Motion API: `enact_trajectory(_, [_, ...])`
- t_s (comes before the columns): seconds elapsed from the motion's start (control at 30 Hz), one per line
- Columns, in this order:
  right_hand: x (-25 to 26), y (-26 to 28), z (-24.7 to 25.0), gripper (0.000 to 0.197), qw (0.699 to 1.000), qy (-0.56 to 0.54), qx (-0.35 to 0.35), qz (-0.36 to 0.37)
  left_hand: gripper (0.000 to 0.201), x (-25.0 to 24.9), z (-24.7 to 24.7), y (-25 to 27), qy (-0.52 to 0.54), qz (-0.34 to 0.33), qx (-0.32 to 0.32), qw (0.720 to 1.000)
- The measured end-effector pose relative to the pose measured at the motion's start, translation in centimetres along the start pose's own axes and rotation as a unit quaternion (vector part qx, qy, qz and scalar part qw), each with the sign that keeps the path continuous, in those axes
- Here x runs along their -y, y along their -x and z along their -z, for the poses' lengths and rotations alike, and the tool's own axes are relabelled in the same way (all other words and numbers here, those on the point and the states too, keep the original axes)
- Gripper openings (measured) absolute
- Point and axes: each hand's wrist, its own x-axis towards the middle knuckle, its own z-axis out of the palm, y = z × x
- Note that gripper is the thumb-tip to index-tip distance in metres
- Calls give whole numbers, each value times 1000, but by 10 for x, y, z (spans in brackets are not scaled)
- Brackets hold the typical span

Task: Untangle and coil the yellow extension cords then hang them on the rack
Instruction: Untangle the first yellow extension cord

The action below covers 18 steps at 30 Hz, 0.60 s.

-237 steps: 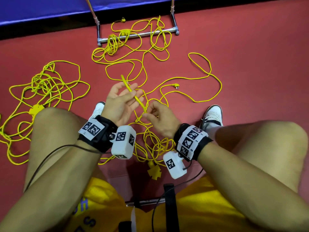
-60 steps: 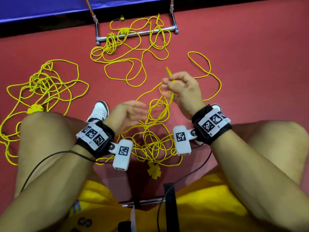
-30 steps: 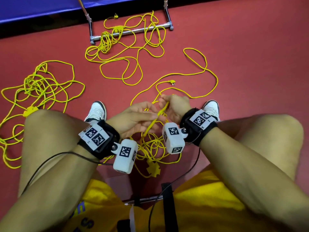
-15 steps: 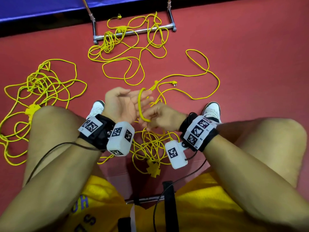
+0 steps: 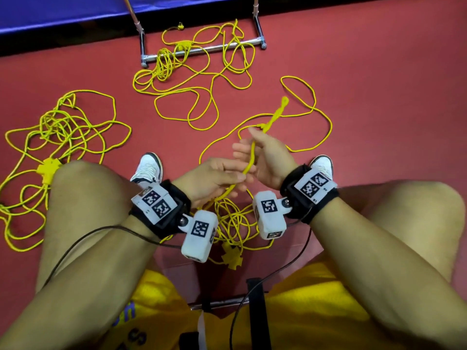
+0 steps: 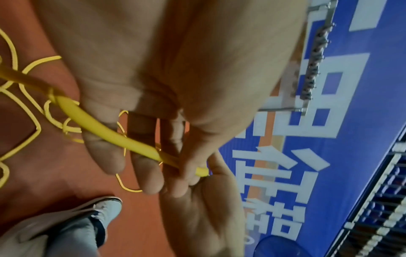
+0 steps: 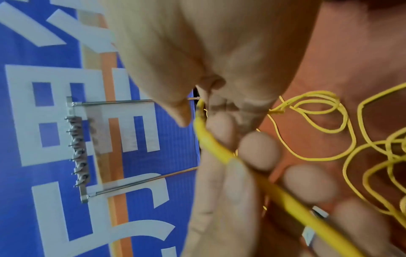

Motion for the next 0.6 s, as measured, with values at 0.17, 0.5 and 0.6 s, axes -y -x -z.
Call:
enact_trajectory(0.17, [-3,-6,1,11,981,-145,-119,46,21,10,-1,-6,-40,48,-19,998])
enact_trajectory(0.5, [-25,18,-12,26,949,260,125,125,18,-11,9,-6,198,-79,-171,962])
enact_trajectory(0.6, [-30,24,-17,18,940,296,150,82,26,-13,14,-4,188,-110,-178,960])
